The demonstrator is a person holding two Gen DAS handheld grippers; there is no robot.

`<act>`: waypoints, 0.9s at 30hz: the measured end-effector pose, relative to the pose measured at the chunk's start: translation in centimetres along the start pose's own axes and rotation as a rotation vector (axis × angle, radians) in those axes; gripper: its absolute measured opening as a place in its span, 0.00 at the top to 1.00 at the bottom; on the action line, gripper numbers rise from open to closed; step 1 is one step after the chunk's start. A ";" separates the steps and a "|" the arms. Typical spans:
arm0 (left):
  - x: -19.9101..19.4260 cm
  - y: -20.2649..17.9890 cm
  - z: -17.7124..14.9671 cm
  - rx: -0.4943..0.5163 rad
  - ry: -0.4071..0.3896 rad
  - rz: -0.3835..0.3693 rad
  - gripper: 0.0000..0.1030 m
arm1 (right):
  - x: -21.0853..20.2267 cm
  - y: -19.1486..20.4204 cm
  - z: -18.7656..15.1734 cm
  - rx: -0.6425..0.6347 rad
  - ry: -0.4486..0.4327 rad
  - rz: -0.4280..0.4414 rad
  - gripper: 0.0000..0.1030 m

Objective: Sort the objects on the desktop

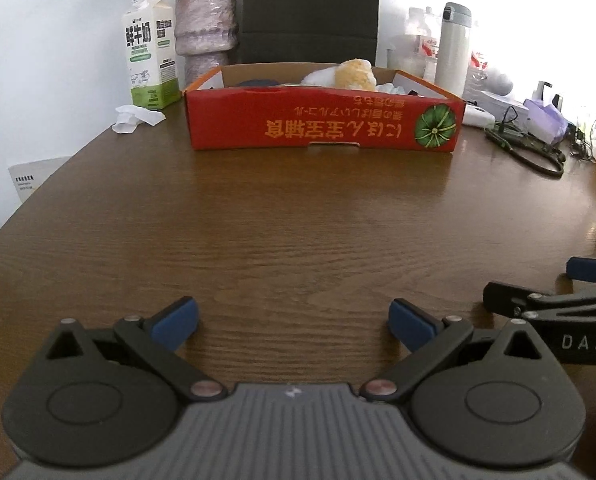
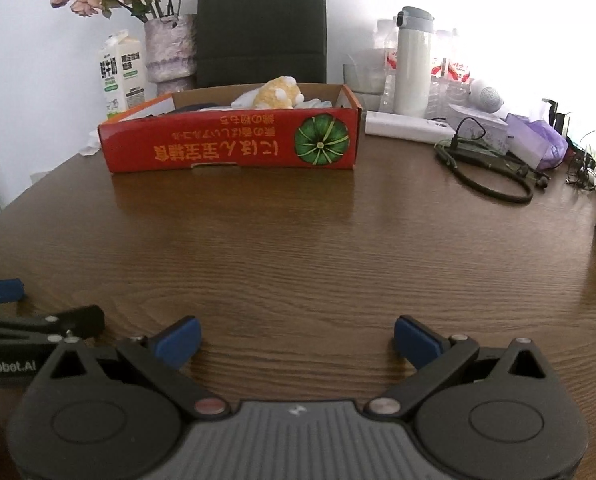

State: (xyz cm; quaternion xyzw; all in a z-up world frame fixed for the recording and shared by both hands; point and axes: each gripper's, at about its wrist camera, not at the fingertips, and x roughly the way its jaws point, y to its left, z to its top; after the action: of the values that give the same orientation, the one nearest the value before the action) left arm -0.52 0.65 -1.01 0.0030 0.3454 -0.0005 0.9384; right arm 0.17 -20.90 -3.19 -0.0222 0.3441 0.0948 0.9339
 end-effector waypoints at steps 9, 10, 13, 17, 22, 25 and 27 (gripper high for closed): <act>0.2 0.1 0.2 -0.009 0.002 0.015 0.00 | 0.1 0.1 0.1 0.000 0.000 0.001 0.00; 0.2 0.1 0.2 -0.008 0.002 0.016 0.00 | 0.1 0.1 0.1 0.001 0.000 0.002 0.00; 0.2 0.0 0.1 -0.006 -0.002 0.025 0.00 | 0.1 0.0 0.1 0.000 0.000 0.007 0.00; 0.2 0.1 0.1 -0.014 -0.004 0.021 0.00 | 0.1 0.0 0.2 0.000 0.000 0.008 0.00; 0.2 0.1 0.1 -0.013 -0.003 0.019 0.00 | 0.1 0.1 0.1 0.000 0.000 0.007 0.00; 0.3 0.1 0.1 -0.013 -0.003 0.020 0.00 | 0.1 0.1 0.1 0.000 0.000 0.007 0.00; 0.2 0.2 0.1 -0.013 -0.003 0.019 0.00 | 0.1 0.1 0.1 0.000 0.000 0.007 0.00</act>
State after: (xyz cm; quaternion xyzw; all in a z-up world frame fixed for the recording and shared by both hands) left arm -0.25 0.81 -1.07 0.0001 0.3438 0.0105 0.9390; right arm 0.33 -20.80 -3.14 -0.0209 0.3443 0.0979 0.9335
